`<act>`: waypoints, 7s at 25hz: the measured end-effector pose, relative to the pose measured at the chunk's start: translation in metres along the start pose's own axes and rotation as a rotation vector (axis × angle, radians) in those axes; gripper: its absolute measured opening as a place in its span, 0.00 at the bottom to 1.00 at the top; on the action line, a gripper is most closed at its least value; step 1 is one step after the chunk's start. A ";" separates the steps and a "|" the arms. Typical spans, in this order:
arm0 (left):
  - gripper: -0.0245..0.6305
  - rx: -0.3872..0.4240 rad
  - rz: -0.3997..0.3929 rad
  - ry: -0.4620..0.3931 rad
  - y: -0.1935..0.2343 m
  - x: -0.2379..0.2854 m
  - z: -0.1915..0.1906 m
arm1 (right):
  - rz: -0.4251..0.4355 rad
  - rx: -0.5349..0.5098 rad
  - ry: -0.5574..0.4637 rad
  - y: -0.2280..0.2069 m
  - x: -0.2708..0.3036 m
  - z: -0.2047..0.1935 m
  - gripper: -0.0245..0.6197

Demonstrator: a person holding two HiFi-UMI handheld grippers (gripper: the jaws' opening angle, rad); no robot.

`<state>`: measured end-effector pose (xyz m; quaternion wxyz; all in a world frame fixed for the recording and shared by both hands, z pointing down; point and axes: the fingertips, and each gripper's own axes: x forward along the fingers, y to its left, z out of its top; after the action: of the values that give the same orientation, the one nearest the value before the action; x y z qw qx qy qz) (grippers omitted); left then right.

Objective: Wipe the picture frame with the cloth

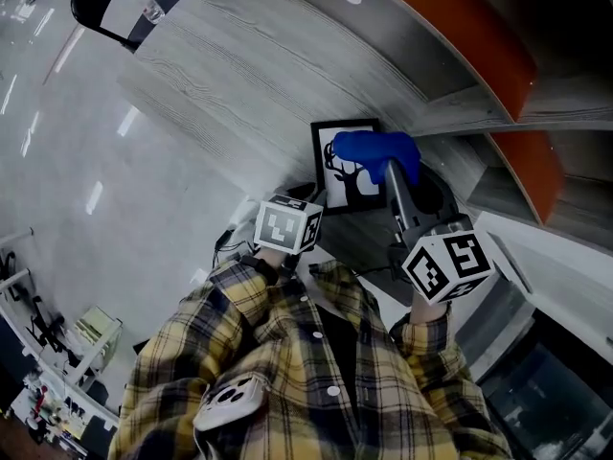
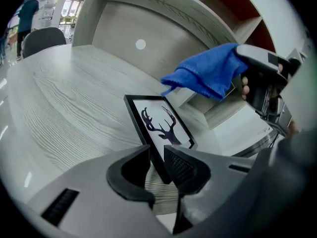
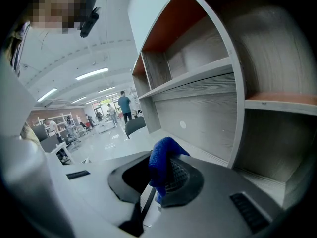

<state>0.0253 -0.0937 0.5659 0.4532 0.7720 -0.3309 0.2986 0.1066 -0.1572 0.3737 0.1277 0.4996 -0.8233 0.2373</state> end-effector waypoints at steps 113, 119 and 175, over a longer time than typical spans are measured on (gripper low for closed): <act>0.17 -0.057 -0.081 0.042 0.000 0.028 -0.020 | -0.184 -0.428 0.647 -0.089 0.066 -0.181 0.10; 0.17 -0.048 -0.081 0.037 0.000 0.026 -0.019 | -0.262 -0.356 0.639 -0.112 0.050 -0.182 0.10; 0.04 0.137 -0.034 0.110 0.013 0.017 -0.047 | -0.395 0.144 0.432 -0.132 -0.021 -0.204 0.10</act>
<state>0.0181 -0.0607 0.6044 0.4219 0.7891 -0.2711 0.3547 0.2273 -0.0869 0.5736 0.3076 0.5960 -0.6449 0.3665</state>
